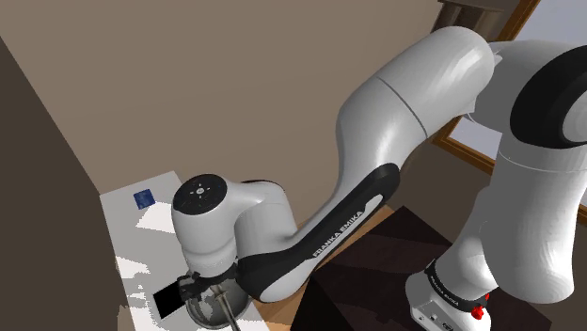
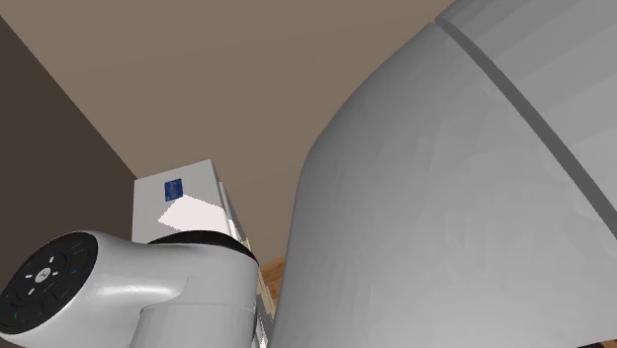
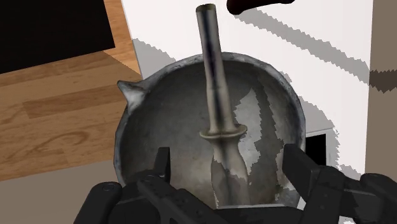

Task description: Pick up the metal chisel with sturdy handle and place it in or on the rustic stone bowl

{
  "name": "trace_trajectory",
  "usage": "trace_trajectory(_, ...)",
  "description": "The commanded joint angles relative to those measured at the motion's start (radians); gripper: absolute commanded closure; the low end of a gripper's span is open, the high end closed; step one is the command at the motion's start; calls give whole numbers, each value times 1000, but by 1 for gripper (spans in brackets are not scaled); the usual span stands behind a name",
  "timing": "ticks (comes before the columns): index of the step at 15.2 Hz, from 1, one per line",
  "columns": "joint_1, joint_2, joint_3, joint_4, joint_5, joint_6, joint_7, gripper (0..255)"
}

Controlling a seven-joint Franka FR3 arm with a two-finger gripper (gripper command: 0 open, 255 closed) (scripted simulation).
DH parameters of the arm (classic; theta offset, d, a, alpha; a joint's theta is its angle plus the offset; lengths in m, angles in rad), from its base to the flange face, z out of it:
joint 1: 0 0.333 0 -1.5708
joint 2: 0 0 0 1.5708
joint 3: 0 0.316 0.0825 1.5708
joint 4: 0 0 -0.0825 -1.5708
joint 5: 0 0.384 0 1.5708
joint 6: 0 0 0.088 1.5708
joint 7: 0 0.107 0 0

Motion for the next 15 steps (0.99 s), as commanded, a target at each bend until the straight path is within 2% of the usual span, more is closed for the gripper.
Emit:
trace_trajectory(1, 0, 0, 0, 0, 0, 0, 0, 0)
trace_trajectory(3, 0, 0, 0, 0, 0, 0, 0, 0)
trace_trajectory(7, -31, -94, 43, 14, 76, -95, -50, 0)
trace_trajectory(15, -31, -94, 43, 14, 77, -95, -50, 0)
